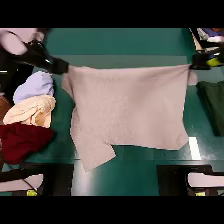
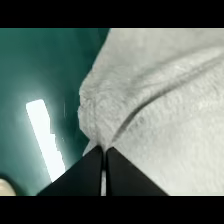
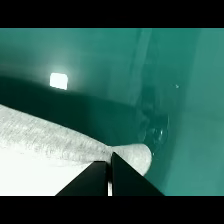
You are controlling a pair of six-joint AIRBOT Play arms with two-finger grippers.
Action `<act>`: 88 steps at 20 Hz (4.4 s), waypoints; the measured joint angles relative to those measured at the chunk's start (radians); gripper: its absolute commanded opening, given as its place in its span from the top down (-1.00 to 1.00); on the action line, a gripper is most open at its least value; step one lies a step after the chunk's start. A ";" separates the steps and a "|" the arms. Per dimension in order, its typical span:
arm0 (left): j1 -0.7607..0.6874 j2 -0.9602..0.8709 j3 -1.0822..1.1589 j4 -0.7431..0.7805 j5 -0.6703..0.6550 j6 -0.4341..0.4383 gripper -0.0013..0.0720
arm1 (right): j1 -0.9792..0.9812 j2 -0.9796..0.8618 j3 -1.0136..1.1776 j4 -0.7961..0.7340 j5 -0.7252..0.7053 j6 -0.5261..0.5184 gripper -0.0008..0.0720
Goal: Fold the shirts.
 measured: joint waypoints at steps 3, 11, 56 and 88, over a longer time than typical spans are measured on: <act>0.000 -0.111 -0.028 0.003 0.102 -0.018 -0.62 | 0.040 -0.122 0.051 -0.002 -0.068 0.000 0.26; 0.065 -0.101 0.040 0.032 -0.067 -0.048 -0.62 | 0.005 -0.220 0.187 0.005 0.076 -0.007 -0.25; 0.113 0.301 -0.825 -0.544 0.205 0.138 0.91 | -0.469 0.369 -1.103 0.178 -0.089 -0.104 0.62; 0.113 0.571 0.303 -0.324 -0.109 -0.025 0.91 | -0.294 0.556 0.139 0.100 0.150 -0.045 0.94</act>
